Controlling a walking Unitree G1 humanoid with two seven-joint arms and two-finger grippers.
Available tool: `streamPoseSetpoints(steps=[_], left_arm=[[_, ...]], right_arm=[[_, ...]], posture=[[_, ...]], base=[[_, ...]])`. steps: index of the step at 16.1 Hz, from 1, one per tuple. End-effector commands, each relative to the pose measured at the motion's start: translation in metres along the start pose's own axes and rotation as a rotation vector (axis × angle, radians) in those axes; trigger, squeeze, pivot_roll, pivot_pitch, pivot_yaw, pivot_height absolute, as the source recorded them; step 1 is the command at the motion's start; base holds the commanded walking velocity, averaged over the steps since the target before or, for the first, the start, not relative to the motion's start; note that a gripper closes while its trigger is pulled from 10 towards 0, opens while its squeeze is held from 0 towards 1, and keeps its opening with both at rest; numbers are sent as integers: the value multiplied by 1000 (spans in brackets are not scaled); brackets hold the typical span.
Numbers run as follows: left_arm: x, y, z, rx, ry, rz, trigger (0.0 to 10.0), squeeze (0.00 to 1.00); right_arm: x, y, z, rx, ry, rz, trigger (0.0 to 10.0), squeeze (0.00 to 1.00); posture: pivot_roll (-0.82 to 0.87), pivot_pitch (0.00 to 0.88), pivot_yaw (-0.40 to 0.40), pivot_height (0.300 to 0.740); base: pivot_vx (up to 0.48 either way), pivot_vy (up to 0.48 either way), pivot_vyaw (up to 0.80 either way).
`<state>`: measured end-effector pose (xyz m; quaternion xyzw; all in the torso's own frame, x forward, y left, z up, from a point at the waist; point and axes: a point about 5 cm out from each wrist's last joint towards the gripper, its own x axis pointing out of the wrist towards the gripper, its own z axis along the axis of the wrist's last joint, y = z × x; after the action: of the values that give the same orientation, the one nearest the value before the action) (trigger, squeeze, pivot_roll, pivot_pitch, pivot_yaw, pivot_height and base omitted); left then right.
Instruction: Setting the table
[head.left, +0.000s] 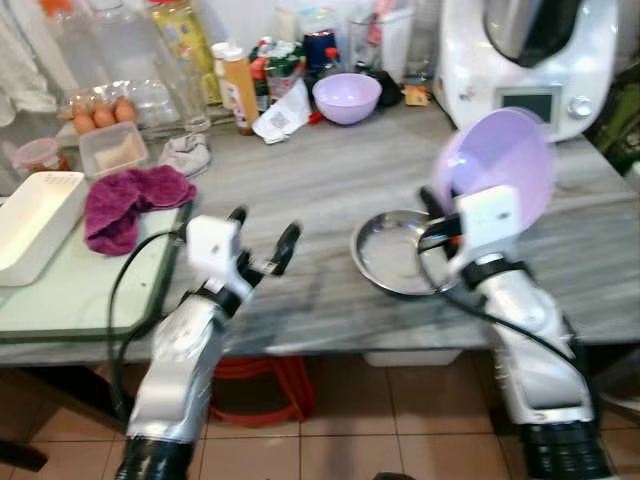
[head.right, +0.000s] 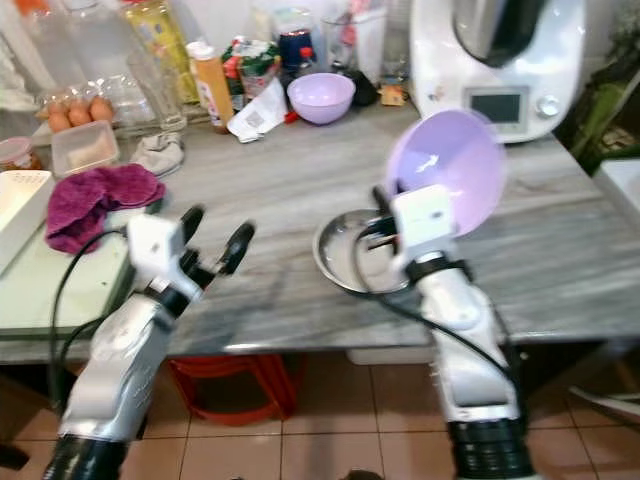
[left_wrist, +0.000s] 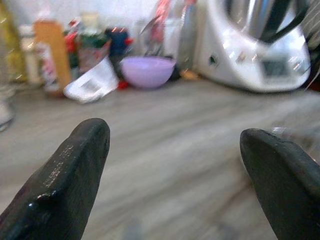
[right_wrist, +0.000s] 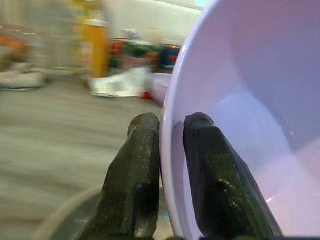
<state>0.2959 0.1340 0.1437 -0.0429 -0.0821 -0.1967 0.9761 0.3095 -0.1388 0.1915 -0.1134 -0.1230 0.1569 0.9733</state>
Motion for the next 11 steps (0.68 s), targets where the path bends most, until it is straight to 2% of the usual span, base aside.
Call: streamPoseSetpoints(steps=[1,4,6,7,8,11], left_arm=[[-6,0,2,32,1,-21,10000,0],[-21,0,-2,77,41,-93,10000,0],[-31,0,-6,102,76,-163,10000,0],[-33,-1,-6,112,84,-184,10000,0],[-36,-3,-7,127,98,-231,10000,0],[-36,-5,-6,123,103,-255,10000,0]], right_arm=[[2,1,10,-4,-36,30,10000,0],[5,3,12,15,-33,85,10000,0],[10,8,14,31,-27,171,10000,0],[13,11,15,29,-24,201,10000,0],[20,18,15,29,5,290,10000,0],[33,23,12,54,74,389,10000,0]], posture=[[-156,115,64,740],[-150,118,65,740],[-146,121,70,740],[-145,123,72,740],[-141,124,74,740],[-139,127,74,740]], base=[[0,0,0],[0,0,0],[0,0,0],[0,0,0],[0,0,0],[0,0,0]])
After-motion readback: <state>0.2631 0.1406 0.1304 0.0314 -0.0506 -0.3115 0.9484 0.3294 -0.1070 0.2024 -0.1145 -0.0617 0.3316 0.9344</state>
